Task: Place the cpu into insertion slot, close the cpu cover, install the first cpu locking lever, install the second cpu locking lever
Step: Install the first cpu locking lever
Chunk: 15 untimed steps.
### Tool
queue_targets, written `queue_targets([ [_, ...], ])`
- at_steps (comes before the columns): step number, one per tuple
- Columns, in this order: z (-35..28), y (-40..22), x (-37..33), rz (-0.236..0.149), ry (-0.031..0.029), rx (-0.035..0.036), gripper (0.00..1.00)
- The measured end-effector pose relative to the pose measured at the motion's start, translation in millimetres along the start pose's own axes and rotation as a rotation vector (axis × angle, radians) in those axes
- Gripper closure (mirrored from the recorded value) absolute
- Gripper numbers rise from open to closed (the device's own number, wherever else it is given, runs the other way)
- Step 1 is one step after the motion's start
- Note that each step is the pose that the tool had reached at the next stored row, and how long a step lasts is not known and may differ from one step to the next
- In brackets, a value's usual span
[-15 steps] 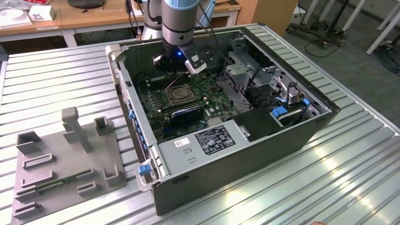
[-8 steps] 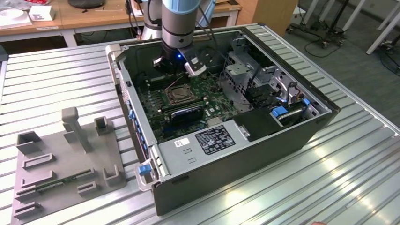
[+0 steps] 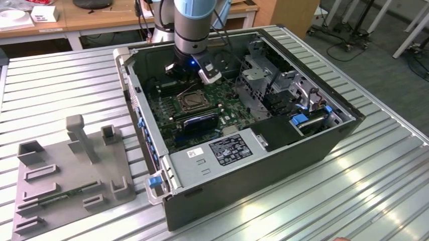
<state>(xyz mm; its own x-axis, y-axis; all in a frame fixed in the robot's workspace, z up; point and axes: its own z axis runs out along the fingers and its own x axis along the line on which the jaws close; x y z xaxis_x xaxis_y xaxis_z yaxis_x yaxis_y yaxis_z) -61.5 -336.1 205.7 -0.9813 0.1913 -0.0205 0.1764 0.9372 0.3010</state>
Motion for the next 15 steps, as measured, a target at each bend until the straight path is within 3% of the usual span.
queue_targets([
  [11,1.4,-0.1,-1.3,0.000,-0.0001,-0.0001,0.89],
  [15,-3.1,1.2,-1.4,0.000,-0.0004,-0.0001,0.89],
])
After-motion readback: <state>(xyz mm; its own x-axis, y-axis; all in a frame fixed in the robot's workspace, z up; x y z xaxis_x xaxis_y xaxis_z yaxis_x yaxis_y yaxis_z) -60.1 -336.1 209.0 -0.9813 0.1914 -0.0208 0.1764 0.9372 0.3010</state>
